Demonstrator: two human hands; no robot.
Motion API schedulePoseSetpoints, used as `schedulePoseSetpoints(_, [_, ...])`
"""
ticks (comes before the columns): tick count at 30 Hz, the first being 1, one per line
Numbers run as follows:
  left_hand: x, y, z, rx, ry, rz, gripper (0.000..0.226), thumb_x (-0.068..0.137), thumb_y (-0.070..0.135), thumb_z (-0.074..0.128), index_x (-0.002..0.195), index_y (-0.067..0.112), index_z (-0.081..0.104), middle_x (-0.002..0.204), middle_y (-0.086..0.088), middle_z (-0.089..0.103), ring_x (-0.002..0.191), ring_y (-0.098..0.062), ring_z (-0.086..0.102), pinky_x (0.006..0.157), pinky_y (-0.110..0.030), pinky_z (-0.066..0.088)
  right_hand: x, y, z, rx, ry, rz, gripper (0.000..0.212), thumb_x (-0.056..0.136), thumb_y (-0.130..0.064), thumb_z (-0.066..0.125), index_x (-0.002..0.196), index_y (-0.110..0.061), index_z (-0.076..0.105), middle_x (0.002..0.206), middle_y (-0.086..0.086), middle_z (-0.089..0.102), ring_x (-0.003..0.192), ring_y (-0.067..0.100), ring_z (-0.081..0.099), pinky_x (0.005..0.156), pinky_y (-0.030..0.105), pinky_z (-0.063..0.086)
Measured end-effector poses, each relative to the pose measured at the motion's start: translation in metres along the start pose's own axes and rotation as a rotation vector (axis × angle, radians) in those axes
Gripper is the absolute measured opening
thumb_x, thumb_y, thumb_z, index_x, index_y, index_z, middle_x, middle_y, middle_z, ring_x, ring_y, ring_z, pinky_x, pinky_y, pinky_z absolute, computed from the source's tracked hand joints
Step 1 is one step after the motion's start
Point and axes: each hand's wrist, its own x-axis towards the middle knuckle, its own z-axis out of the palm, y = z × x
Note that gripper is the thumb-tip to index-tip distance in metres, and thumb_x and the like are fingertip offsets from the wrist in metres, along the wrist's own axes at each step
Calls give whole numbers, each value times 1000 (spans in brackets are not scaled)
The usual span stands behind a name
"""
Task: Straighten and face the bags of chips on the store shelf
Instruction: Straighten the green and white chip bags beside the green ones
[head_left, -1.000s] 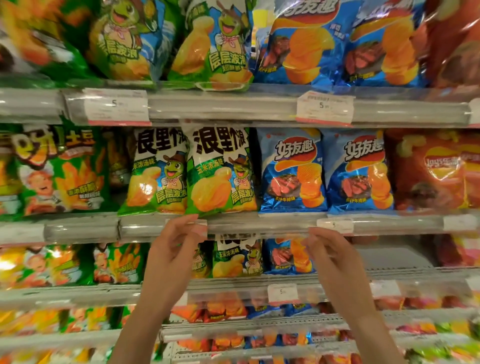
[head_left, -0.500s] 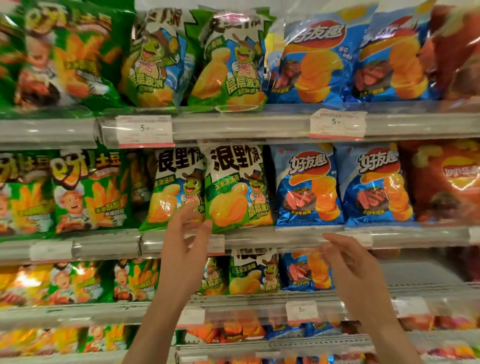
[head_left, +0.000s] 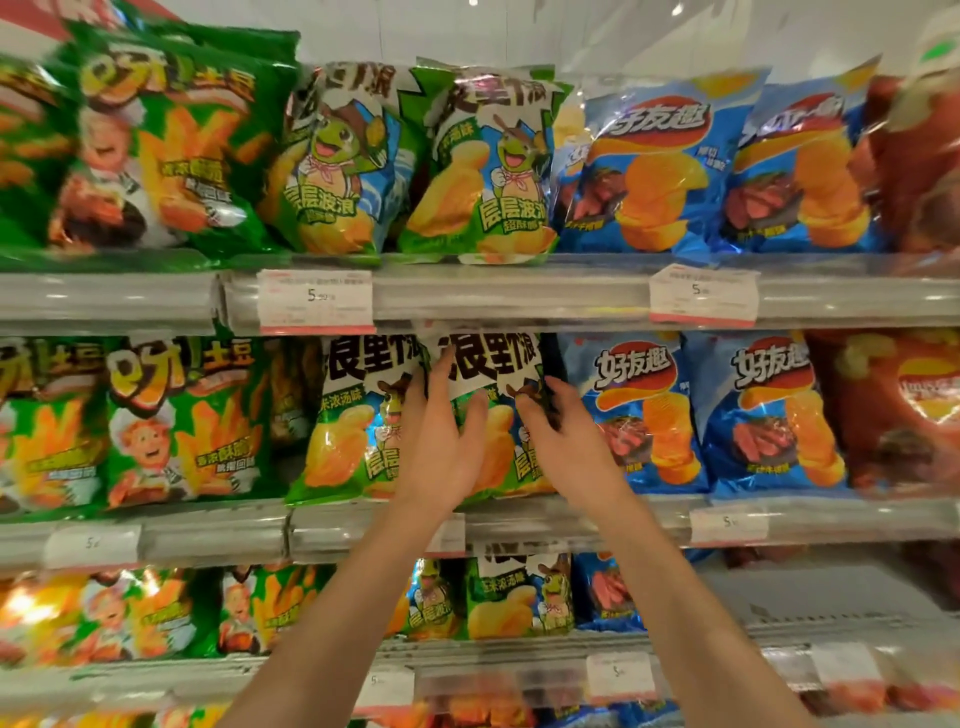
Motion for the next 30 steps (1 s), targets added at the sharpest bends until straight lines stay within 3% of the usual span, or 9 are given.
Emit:
schedulePoseSetpoints(5, [10, 1, -4, -36, 35, 21, 53, 105, 23, 47, 155, 30, 30, 159, -7, 30, 147, -21, 28, 113, -28, 24, 6, -3, 16, 119, 43, -5, 57, 99, -36, 57, 149, -18, 35, 105, -29, 48, 114, 5, 48, 93, 19, 36])
schedulePoseSetpoints(9, [15, 0, -5, -184, 52, -35, 54, 107, 17, 43, 156, 30, 26, 161, 3, 27, 147, -10, 25, 110, -19, 17, 8, -2, 15, 91, 128, -86, 70, 96, -38, 62, 154, -20, 28, 139, -6, 51, 129, 10, 48, 107, 28, 42])
schedulePoseSetpoints(13, [16, -3, 8, -279, -18, -88, 58, 107, 23, 41, 158, 36, 16, 164, 8, 21, 149, -11, 22, 112, -22, 18, 11, 8, 13, 60, 165, -101, 57, 96, -33, 62, 147, -18, 40, 136, 0, 56, 127, 14, 52, 109, 34, 43])
schedulePoseSetpoints(15, [19, -4, 12, -285, -25, -128, 57, 107, 34, 40, 158, 40, 13, 165, 8, 20, 149, -13, 23, 112, -25, 18, 13, 9, 10, 60, 141, -81, 43, 96, -31, 62, 136, -28, 46, 122, -11, 58, 115, 6, 54, 99, 19, 43])
schedulePoseSetpoints(17, [23, -4, 14, -278, -26, -135, 57, 106, 41, 39, 158, 40, 13, 165, 6, 21, 149, -15, 25, 112, -26, 19, 18, 3, 7, 101, 82, -37, 30, 97, -32, 60, 124, -34, 47, 107, -24, 57, 98, -8, 53, 79, 3, 39])
schedulePoseSetpoints(22, [27, -10, 12, -208, -19, -142, 60, 106, 41, 38, 159, 34, 11, 164, -2, 24, 148, -22, 30, 110, -31, 25, 38, -8, 5, 192, -53, 85, 60, 95, -54, 55, 144, -23, 43, 130, -10, 57, 105, 5, 54, 69, 10, 38])
schedulePoseSetpoints(24, [27, -8, 10, -230, -47, -195, 63, 106, 42, 38, 159, 33, 7, 161, -1, 32, 146, -24, 35, 111, -32, 28, 42, -6, 7, 190, -89, 120, 65, 95, -56, 54, 147, -22, 37, 130, -7, 55, 105, 6, 56, 78, 13, 43])
schedulePoseSetpoints(26, [27, -4, 10, -243, -94, -266, 65, 106, 45, 37, 160, 32, 4, 158, -1, 38, 144, -27, 38, 113, -35, 29, 45, -1, 8, 159, -73, 122, 69, 94, -58, 53, 150, -22, 34, 141, -5, 52, 125, 14, 52, 98, 24, 40])
schedulePoseSetpoints(30, [28, -5, 14, -254, -91, -273, 63, 104, 51, 35, 158, 38, 5, 155, -2, 44, 140, -30, 43, 113, -39, 31, 45, 1, 7, 94, -32, 96, 69, 94, -62, 49, 147, -21, 35, 141, -4, 53, 131, 20, 49, 102, 30, 38])
